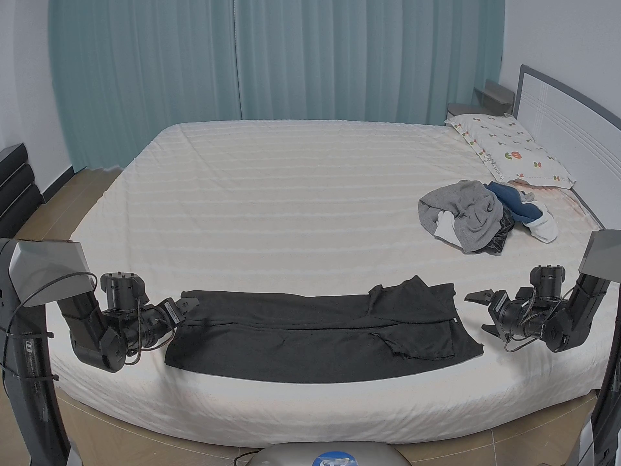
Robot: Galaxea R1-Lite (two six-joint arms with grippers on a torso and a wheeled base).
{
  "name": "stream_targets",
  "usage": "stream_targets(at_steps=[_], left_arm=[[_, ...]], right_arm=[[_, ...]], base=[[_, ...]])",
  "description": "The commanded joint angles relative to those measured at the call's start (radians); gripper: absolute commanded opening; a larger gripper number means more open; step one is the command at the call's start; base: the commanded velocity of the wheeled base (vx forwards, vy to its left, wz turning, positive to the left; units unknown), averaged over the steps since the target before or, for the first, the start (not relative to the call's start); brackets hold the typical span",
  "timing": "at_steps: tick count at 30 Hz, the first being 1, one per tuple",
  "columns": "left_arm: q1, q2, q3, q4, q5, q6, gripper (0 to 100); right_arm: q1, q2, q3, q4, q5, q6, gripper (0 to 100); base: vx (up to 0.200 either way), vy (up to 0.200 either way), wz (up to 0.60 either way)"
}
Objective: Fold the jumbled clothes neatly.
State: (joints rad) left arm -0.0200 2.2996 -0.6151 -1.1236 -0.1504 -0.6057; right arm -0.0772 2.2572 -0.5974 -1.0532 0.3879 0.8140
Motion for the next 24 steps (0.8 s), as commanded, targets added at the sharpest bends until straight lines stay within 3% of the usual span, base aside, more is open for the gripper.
stream_targets(at_steps=[1, 9, 24], left_arm=[[-0.018, 0.116, -0.107, 0.028, 0.002, 0.083, 100], [-0.032, 0.161, -0.114, 0.022, 0.012, 0.138, 100], [-0.029, 0.161, -0.112, -0.028, 0.072, 0.159, 100]], right_arm=[[0.002, 0.016, -0.004, 0.001, 0.006, 0.001, 100], [0.017, 0.019, -0.001, -0.001, 0.006, 0.001, 100], [0.022, 0.024, -0.005, -0.001, 0.006, 0.001, 100]], base=[[0.0, 0.0, 0.0], [0.0, 0.0, 0.0], [0.0, 0.0, 0.0]])
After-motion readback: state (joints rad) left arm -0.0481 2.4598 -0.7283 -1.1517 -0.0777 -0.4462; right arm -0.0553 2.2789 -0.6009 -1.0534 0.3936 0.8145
